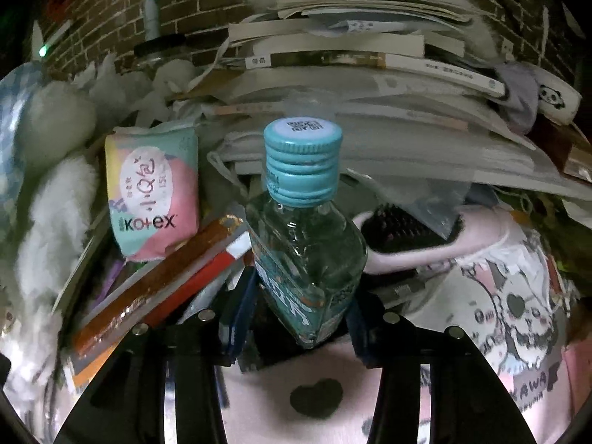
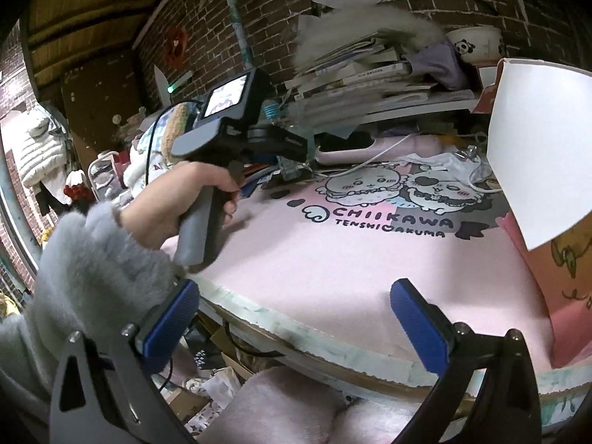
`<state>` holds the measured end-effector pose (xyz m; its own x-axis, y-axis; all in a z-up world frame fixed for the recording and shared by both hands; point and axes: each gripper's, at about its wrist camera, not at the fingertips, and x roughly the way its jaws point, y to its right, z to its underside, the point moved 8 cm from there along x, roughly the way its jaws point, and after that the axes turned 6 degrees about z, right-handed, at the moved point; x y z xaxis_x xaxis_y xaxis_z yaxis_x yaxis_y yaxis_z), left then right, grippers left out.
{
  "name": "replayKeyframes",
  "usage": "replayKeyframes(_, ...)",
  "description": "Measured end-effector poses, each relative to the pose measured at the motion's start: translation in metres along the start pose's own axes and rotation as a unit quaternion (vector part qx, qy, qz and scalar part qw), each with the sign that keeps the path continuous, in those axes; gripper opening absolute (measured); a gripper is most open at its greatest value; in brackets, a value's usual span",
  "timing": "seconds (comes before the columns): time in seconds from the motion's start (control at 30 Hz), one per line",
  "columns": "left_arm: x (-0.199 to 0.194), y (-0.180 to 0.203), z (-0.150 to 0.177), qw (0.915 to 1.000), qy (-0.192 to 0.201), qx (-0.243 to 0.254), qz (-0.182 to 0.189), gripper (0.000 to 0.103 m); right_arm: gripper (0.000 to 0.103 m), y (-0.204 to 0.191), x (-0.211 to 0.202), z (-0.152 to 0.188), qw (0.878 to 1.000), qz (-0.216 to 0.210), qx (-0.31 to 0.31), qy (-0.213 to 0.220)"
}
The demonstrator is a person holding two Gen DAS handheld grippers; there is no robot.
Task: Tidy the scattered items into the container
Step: 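Lower the left tool onto the clear water bottle and grasp it, then carry the water bottle into the white box with the left tool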
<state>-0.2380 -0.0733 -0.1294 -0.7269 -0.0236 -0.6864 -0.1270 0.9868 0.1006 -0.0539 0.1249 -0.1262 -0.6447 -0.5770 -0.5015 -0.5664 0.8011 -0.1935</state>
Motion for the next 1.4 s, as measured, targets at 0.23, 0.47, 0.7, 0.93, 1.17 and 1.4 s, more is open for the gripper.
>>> replayKeyframes(0.23,-0.019,0.012,0.011,0.9994,0.0,0.023,0.027,0.024,0.103,-0.001,0.0,0.001,1.0,-0.003,0.001,-0.001)
replayKeyframes(0.47,-0.03,0.026,0.023,0.9973,-0.005,0.06,0.042,0.02,0.103,0.0,-0.002,0.0,1.0,-0.004,0.005,0.003)
replayKeyframes(0.7,-0.033,0.028,0.024,0.9968,0.01,0.066,0.044,0.02,0.103,0.001,-0.001,0.001,1.0,-0.007,0.008,-0.001)
replayKeyframes(0.93,-0.025,0.028,0.021,0.9966,0.012,0.067,0.046,0.021,0.103,0.001,0.001,0.002,1.0,-0.012,0.011,-0.006)
replayKeyframes(1.17,-0.02,0.026,0.024,0.9968,-0.008,0.059,0.053,0.021,0.103,0.003,0.0,0.003,1.0,-0.012,0.019,-0.007)
replayKeyframes(1.4,-0.033,0.034,0.028,0.9946,-0.014,0.054,0.087,0.02,0.103,0.005,0.001,0.003,1.0,-0.01,0.02,-0.005)
